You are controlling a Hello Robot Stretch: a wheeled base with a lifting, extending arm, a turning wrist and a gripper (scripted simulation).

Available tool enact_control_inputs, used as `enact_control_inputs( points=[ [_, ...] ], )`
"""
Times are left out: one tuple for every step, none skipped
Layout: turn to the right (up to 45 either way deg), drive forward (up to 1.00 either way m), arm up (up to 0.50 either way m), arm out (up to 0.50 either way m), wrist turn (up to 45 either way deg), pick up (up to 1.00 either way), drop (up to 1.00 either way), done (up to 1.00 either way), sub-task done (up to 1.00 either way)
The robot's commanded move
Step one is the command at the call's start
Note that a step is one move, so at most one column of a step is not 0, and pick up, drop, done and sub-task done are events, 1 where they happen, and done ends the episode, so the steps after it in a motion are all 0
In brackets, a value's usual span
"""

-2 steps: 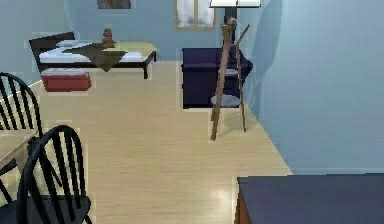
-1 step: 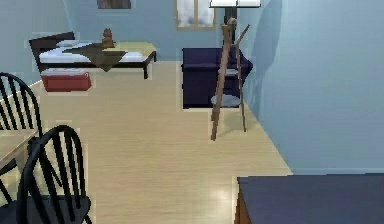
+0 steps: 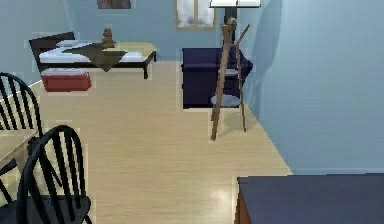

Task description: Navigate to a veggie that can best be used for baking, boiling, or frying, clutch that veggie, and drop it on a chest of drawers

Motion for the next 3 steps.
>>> enact_control_inputs(
  points=[
    [0.0, 0.00, 0.00, 0.00, 27.0, 0.00, 0.00, 0.00, 0.00],
    [0.0, 0.00, -0.04, 0.00, 0.0, 0.00, 0.00, 0.00, 0.00],
    [0.0, 0.00, -0.32, 0.00, 0.0, 0.00, 0.00, 0.00, 0.00]
  ],
)
